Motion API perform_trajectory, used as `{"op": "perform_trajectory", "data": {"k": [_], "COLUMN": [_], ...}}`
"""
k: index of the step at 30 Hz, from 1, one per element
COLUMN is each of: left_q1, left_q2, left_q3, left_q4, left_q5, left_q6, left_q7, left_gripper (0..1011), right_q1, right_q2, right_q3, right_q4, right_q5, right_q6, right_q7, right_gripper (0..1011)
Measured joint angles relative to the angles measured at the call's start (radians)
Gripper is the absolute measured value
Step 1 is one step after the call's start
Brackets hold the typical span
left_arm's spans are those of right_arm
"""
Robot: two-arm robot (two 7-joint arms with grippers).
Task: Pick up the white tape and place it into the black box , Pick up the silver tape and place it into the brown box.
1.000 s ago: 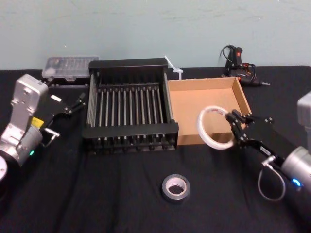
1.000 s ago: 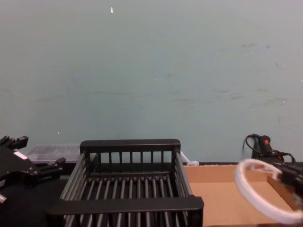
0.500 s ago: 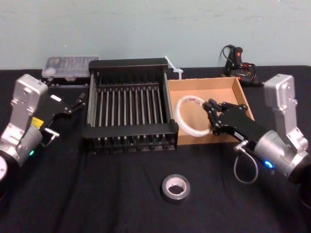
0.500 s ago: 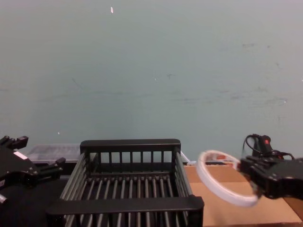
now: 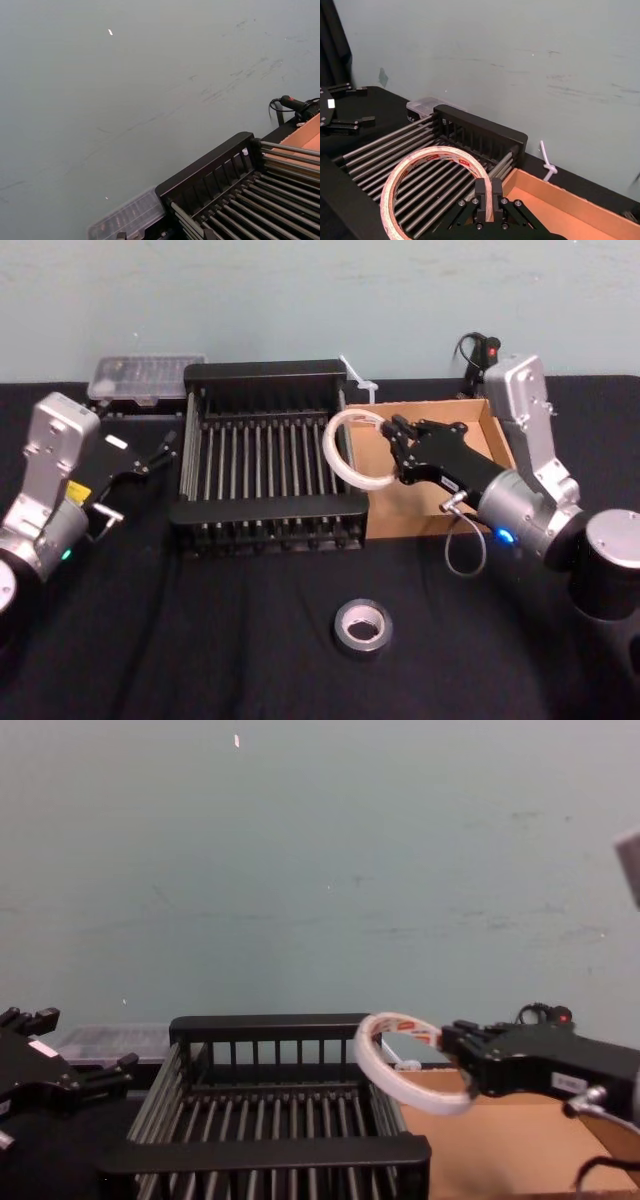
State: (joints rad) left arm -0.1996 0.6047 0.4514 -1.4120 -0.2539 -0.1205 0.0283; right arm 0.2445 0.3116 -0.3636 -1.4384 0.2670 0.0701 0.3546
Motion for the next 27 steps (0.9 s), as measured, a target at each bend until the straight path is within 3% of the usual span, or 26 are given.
{"op": "perform_trajectory", "data": {"k": [17, 27], "left_q1": [0.0, 0.0], "left_q2": [0.0, 0.0], "left_q3": [0.0, 0.0], "left_q4": [0.0, 0.0], "left_q5": [0.0, 0.0], "left_q6": [0.0, 0.0], "left_q7": [0.0, 0.0], "left_gripper": [1001, 1001], "right_q1": [0.139, 0.192], "right_q2": [-0.095, -0.127], "right_q3": [-0.059, -0.081], "right_q4": [0.161, 0.224], "right_q5": [-0.073, -0.108], "right_q6": [-0.002, -0.002], "right_q7": [-0.015, -0.006], "right_gripper": [79, 79]}}
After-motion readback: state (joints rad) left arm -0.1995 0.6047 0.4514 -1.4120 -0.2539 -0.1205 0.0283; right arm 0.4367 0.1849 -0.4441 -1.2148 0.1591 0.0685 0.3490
